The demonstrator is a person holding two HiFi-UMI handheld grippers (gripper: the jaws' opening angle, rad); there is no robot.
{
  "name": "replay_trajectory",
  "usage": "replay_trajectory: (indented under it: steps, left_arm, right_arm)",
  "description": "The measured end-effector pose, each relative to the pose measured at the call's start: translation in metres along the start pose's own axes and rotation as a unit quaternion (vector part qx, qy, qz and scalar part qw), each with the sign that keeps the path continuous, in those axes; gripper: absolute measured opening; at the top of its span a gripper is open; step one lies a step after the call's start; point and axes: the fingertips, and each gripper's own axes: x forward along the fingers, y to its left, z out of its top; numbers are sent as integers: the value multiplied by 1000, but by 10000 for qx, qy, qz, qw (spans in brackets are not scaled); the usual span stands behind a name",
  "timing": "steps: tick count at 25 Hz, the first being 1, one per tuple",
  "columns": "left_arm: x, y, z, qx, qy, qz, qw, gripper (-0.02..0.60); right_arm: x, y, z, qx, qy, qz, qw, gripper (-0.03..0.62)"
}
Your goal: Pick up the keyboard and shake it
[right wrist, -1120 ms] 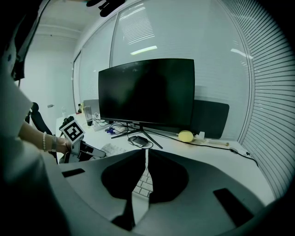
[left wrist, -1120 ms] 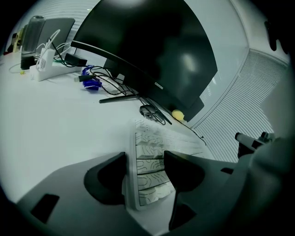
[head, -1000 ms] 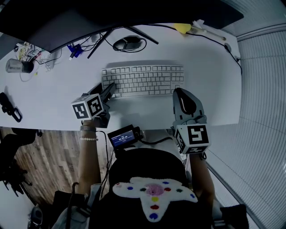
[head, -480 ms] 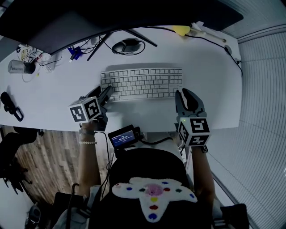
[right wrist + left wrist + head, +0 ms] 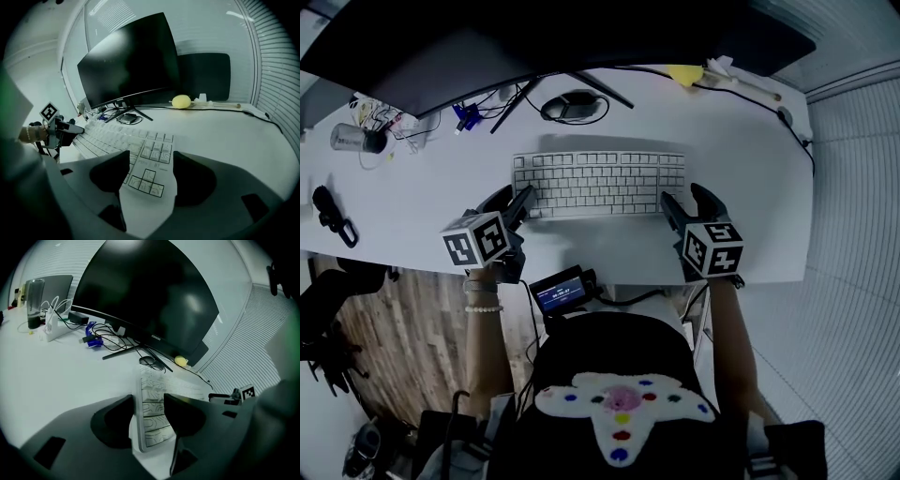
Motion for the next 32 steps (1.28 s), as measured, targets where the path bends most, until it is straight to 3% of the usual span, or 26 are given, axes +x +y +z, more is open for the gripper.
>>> replay_trajectory:
  steps: [13,20,32]
  left_arm:
    - [-10,-14,11,218,-79,335,9992,221]
    - [-9,-9,9,238,-23,432,9988,219]
    - [-5,-5,6,304,-156,446,9984,216]
  right_arm:
    - [27,-13,-9,624,318,677,9952,319]
    - [33,-10,-16,1209,565,1044,9855,318]
    - [34,-12,-16,1228,349,1023,9865,316]
